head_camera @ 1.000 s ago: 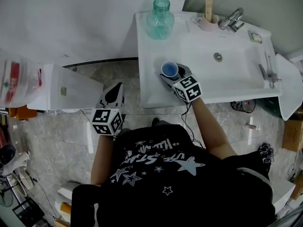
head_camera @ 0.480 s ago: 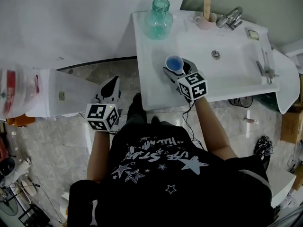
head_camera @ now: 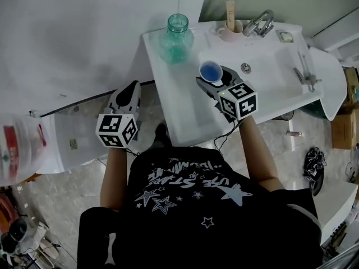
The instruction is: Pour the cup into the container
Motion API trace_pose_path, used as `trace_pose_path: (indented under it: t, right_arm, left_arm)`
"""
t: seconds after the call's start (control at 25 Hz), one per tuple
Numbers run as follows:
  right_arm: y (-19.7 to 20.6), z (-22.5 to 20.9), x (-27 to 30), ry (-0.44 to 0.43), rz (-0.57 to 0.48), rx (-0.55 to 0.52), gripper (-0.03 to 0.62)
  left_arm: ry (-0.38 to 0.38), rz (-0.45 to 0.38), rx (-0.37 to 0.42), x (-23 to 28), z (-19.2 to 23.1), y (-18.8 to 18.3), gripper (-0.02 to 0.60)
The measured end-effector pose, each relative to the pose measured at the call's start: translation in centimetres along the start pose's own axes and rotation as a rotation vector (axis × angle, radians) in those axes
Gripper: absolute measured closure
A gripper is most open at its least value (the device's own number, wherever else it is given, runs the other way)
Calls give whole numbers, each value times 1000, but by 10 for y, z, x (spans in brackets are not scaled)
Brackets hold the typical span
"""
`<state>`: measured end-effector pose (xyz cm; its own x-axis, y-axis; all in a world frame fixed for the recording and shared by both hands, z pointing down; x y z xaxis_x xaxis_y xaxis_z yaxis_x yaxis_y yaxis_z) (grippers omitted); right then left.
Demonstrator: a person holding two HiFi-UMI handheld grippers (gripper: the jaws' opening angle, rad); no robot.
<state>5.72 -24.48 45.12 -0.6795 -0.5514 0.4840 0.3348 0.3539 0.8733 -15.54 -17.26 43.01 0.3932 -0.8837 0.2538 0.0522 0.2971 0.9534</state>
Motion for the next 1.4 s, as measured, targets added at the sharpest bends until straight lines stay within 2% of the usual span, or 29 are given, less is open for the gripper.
trace_pose_path:
  t: [0.52,0.96,1.16,1.4]
  right_arm:
    - [-88,-28,15,103,0,-42,306]
    - [-131,-46,32,196,29,-91,309]
    - [-144,-57,40,243,69,-164,309]
    - [-152,-64,51,315,139,-298,309]
  left_arm:
    - [116,8,23,47,37,-39,569]
    - [192,-20,39,74,47,-66,569]
    - [201,-21,31,79,51,-66,569]
    - [211,-15,14,80,57,-62,569]
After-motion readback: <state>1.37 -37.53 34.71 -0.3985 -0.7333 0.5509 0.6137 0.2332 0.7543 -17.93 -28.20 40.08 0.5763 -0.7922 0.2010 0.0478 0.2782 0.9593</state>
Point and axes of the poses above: the fingertips, and each gripper's own axes: x forward along the fingers, z to its left, y out of its underside, the point moved 1 cm from there along -x, backward along the fingers, and after that the axes turned 5 degrees about y, right-handed, at the moved point
